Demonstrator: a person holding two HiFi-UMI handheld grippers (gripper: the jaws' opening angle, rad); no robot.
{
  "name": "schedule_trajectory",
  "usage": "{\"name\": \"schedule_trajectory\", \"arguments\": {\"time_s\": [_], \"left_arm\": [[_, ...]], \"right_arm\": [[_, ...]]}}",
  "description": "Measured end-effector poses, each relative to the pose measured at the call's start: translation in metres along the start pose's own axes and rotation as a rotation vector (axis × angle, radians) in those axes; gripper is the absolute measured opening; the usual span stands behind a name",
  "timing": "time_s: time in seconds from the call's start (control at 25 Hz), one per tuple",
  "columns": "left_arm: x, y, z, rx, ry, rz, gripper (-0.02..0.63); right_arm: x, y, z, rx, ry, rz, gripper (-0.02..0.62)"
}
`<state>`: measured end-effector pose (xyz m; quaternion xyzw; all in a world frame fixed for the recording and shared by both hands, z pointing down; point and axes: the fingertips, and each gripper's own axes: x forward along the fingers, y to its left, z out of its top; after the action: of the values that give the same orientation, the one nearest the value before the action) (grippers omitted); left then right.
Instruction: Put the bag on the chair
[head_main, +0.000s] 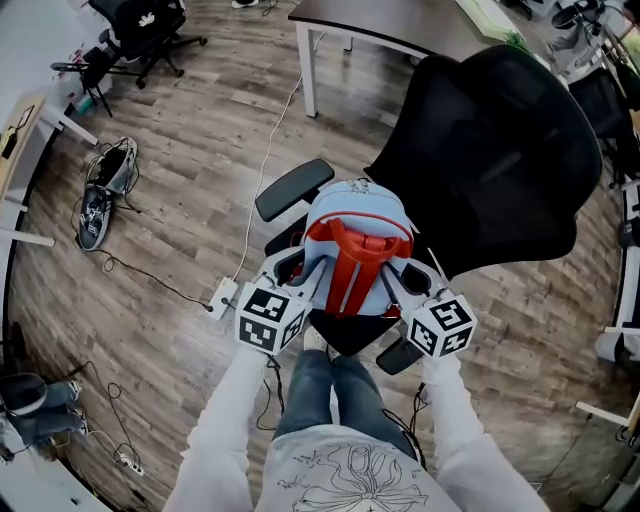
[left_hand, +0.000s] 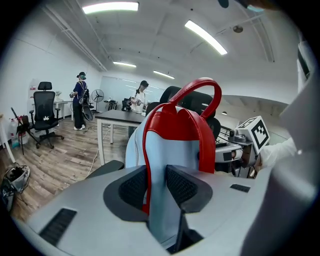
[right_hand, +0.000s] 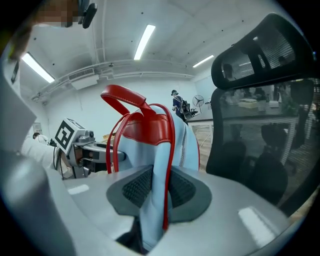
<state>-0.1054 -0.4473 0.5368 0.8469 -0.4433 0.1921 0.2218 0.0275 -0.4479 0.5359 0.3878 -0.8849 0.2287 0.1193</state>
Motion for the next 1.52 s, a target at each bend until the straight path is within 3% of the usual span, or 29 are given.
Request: {"name": "schedule_trajectory", "arguments": {"time_s": [0.56,0.92,1.28,1.52], "left_arm": [[0.1,0.036,-0.057,0.05,0.156,-0.054,0.117],[0.147,0.048,-0.107,0.135,0.238,-0.08,0.115],[0.171,0.057,-0.148,0.214,0.299,-0.07,0.115],[0.18,0.051,-0.16,0.247,0.274,-0.074,0.117]], "right_arm": [[0.062,-0.074,-0.069,-0.064,0.204,-0.096,0.1],[0.091,-0.11,-0.126,-0.124,0.34,-0.138,0.107],[0.109,-0.128,-0.167,-0.217,0.398,-0.189,0.121],[0.105,-0.137,-0.188,-0.146,0.384,-0.232,0.132]]}}
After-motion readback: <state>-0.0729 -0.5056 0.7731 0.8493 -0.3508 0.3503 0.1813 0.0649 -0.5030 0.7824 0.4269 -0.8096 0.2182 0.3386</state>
